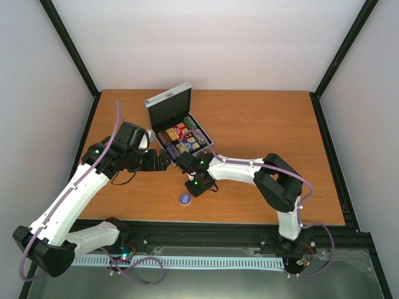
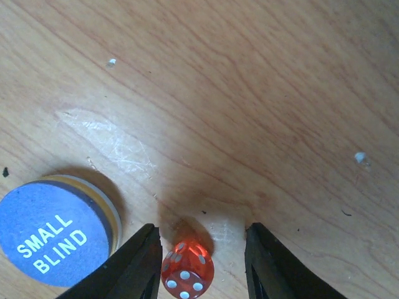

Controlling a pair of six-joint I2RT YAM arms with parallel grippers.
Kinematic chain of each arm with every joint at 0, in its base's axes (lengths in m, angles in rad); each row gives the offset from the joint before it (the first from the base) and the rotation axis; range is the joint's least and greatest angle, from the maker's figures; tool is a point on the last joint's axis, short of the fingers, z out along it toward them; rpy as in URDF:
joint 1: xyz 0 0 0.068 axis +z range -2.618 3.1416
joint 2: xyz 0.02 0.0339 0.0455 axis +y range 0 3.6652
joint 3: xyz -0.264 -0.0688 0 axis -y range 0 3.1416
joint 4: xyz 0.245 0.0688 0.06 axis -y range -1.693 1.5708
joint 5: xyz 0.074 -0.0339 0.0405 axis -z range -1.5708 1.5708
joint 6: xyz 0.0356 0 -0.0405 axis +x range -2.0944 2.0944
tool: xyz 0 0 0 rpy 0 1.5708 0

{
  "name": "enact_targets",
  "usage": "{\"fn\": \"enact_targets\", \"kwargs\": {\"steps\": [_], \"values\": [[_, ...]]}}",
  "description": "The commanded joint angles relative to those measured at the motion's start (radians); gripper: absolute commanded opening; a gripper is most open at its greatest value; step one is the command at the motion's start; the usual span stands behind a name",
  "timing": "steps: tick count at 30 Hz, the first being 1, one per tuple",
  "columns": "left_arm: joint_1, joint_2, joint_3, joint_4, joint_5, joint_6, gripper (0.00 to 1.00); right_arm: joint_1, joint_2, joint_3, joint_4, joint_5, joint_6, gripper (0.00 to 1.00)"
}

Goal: Pack up texas hold em set

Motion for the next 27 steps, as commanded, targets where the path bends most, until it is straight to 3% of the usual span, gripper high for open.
{"fn": "enact_targets", "kwargs": {"steps": [1,12,15,17,27], "values": [[0.006,0.001,0.008,0.022,0.008,0.008,1.00,0.010,0.012,-0.012,0.002,0.000,0.000,0.39],[0.006,-0.002,0.008,0.019,0.008,0.001,1.00,0.017,-0.004,-0.059,0.005,0.007,0.015,0.39],[0.006,-0.003,0.009,0.017,0.007,-0.002,1.00,0.017,-0.003,-0.061,0.000,0.014,0.018,0.17],[0.006,-0.007,0.009,0.015,0.005,-0.002,1.00,0.017,-0.007,-0.058,-0.005,0.021,0.021,0.09],[0.006,-0.013,0.011,0.013,0.002,0.000,1.00,0.002,-0.003,0.123,-0.073,0.134,-0.013,0.05]]}}
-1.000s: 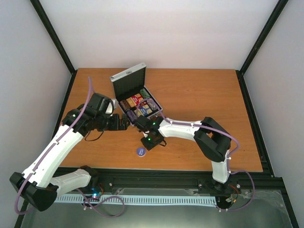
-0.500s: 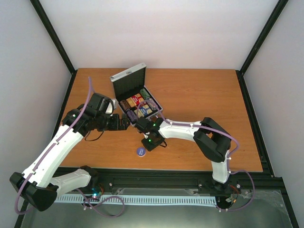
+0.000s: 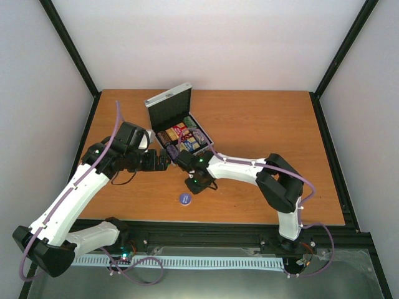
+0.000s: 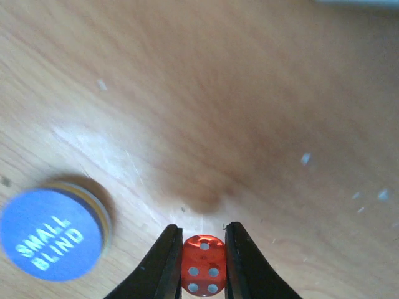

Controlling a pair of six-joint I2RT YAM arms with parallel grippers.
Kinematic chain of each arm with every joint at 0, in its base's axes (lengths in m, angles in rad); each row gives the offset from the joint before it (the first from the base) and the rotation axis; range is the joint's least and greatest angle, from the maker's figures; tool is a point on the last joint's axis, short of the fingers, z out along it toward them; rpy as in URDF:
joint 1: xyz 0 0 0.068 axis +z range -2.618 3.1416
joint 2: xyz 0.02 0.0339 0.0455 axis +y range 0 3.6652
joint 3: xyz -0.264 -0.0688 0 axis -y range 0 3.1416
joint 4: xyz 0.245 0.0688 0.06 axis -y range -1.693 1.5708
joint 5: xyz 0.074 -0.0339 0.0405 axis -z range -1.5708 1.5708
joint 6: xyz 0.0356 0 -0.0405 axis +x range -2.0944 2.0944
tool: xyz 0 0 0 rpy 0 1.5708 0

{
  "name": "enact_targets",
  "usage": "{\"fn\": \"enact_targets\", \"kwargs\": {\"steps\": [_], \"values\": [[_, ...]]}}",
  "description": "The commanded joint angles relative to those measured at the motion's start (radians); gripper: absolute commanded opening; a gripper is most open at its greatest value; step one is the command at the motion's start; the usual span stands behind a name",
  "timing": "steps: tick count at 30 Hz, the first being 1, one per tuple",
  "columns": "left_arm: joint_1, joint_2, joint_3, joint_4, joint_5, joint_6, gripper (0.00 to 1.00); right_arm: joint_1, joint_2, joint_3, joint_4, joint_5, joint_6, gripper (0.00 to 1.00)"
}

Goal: Pack up texas hold em set

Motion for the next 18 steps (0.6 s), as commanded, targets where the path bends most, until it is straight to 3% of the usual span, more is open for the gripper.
{"fn": "enact_targets", "kwargs": {"steps": [1,12,18], "values": [[0.006,-0.015,0.011,0.016,0.002,0.001,1.00,-0.013,0.015,0.149,-0.032,0.085,-0.031,0.05],[0.006,-0.044,0.010,0.022,-0.019,-0.016,1.00,-0.166,0.316,0.607,0.039,0.055,-0.102,0.05],[0.006,-0.050,-0.006,0.022,-0.016,-0.028,1.00,-0.202,0.449,0.768,0.076,0.012,-0.100,0.05]]}}
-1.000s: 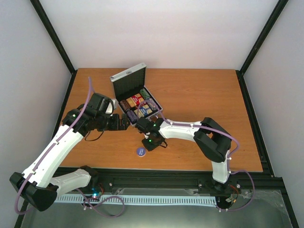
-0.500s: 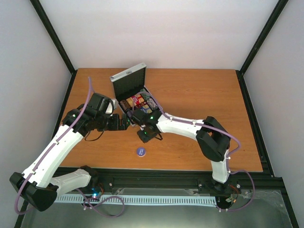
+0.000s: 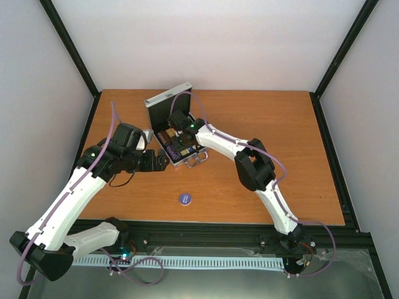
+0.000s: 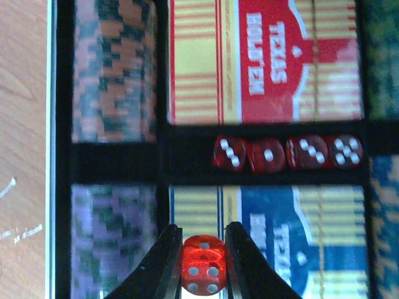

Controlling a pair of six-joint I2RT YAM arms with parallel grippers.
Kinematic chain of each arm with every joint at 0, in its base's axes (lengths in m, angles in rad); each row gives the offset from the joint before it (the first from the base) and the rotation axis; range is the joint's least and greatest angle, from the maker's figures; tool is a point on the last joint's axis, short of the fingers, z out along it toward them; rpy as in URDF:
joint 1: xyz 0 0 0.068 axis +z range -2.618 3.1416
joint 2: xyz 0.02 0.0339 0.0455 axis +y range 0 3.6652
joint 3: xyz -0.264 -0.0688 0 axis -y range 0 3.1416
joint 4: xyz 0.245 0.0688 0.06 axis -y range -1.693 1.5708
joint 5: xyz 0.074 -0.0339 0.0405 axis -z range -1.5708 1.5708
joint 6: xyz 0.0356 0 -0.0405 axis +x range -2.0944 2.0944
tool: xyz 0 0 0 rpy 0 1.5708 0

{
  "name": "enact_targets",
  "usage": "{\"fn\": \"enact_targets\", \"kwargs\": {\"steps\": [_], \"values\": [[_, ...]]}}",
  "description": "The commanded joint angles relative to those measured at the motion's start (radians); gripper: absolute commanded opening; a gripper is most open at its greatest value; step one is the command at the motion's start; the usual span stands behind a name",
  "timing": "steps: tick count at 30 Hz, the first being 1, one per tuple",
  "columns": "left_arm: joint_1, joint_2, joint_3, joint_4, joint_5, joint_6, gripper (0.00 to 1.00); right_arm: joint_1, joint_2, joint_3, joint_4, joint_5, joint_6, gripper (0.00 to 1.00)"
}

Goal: Pack up texas hold em set

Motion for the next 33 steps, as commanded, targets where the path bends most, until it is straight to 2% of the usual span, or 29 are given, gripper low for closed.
{"fn": "enact_targets", "kwargs": {"steps": [1,17,23,33], "values": [[0.006,-0.015,-0.008,0.022,-0.011,-0.021,1.00,-0.010,0.073,0.112,0.031,-0.044,-0.015,0.05],[0.006,0.027,-0.024,0.038,-0.003,-0.003,1.00,-0.031,0.174,0.164,0.119,-0.036,-0.017,0.06],[0.006,0.049,-0.021,0.040,-0.001,0.007,1.00,-0.040,0.221,0.229,0.099,-0.033,-0.022,0.06],[0.006,0.066,-0.008,0.041,-0.001,0.012,1.00,-0.045,0.192,0.230,0.092,-0.025,-0.030,0.27]]}}
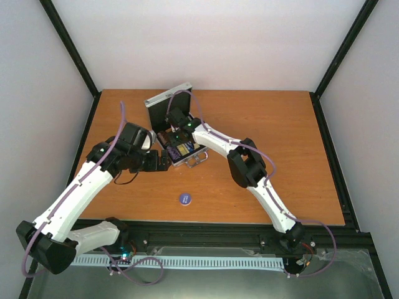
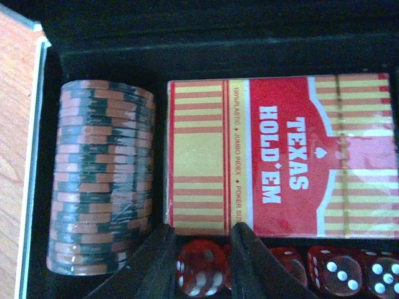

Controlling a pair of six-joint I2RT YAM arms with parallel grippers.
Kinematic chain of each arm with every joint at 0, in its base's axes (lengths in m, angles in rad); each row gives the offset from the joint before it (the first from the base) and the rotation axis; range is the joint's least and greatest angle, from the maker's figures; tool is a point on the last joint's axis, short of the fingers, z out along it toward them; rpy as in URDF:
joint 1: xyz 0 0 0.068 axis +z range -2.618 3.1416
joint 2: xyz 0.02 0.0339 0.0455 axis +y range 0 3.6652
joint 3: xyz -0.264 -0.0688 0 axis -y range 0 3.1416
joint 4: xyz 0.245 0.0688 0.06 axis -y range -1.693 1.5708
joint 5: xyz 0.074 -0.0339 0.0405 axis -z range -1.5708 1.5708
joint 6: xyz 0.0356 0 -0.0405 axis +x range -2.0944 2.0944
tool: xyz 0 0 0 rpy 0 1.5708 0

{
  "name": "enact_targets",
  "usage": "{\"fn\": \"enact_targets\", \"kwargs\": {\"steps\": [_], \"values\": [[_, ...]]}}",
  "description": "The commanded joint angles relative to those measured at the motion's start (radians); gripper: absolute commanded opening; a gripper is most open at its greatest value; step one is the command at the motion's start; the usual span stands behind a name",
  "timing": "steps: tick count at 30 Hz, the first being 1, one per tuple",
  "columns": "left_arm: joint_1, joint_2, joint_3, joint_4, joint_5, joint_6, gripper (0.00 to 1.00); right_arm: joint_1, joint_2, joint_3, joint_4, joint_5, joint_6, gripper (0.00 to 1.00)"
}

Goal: Pack up texas hold em set

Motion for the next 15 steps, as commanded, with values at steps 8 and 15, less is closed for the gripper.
{"fn": "enact_targets", "kwargs": {"steps": [8,15], "values": [[0.006,0.015,0.037,0.017,0.000,0.013,1.00,-0.011,-0.045,0.009,-0.022,0.009,-0.021,0.34],[0.006,0.009,0.046,0.017,0.003,0.006,1.00,-0.004,-0.170,-0.081,-0.027,-0.001,-0.018,0.53]]}}
